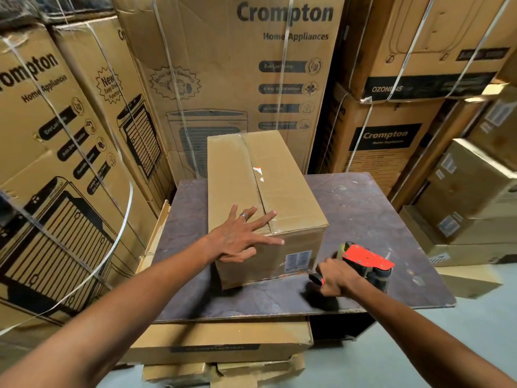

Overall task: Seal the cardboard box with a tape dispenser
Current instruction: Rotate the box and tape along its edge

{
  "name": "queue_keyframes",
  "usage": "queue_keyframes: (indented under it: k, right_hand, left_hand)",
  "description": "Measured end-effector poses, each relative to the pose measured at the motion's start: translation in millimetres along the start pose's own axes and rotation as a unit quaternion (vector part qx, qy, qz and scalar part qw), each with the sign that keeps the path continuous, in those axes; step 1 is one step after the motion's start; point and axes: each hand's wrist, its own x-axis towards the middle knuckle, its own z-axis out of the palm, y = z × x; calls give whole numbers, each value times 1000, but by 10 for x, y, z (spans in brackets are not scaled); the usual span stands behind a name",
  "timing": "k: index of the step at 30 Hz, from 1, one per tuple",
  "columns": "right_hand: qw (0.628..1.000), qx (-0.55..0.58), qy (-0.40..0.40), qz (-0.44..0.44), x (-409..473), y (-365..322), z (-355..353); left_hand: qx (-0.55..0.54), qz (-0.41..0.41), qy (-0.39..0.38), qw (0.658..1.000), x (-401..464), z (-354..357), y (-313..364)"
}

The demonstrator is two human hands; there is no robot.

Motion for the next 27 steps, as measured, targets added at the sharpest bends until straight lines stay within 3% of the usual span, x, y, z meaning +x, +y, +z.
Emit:
queue_keyframes:
  k: [8, 12, 15, 18, 22, 23, 25, 27]
  right_hand:
    - [998, -37, -35, 23, 292, -13, 211]
    - [994, 56, -57, 79, 333, -100, 355]
    - [974, 188, -42, 123, 325, -253, 348]
    - [907, 386, 59, 159, 253, -526, 172]
    - [699, 689, 125, 147, 134, -930, -86]
    - [669, 714, 155, 136, 134, -1009, -162]
    - [648, 725, 199, 121, 234, -1076, -267]
    - [655, 722, 187, 123, 400, -1090, -373]
  left_hand:
    - [3, 31, 20, 999, -15, -59, 53]
    - [-34, 35, 42, 998, -47, -6, 55]
    - [-54, 43, 43, 997, -40, 43, 27]
    - [-64, 41, 56, 996, -14, 72, 44]
    - [-142, -4, 65, 988, 35, 77, 188]
    - [-163, -23, 59, 985, 57, 56, 250]
    - [-192, -64, 51, 978, 111, 5, 430]
    - [-214, -120, 48, 968, 170, -48, 635]
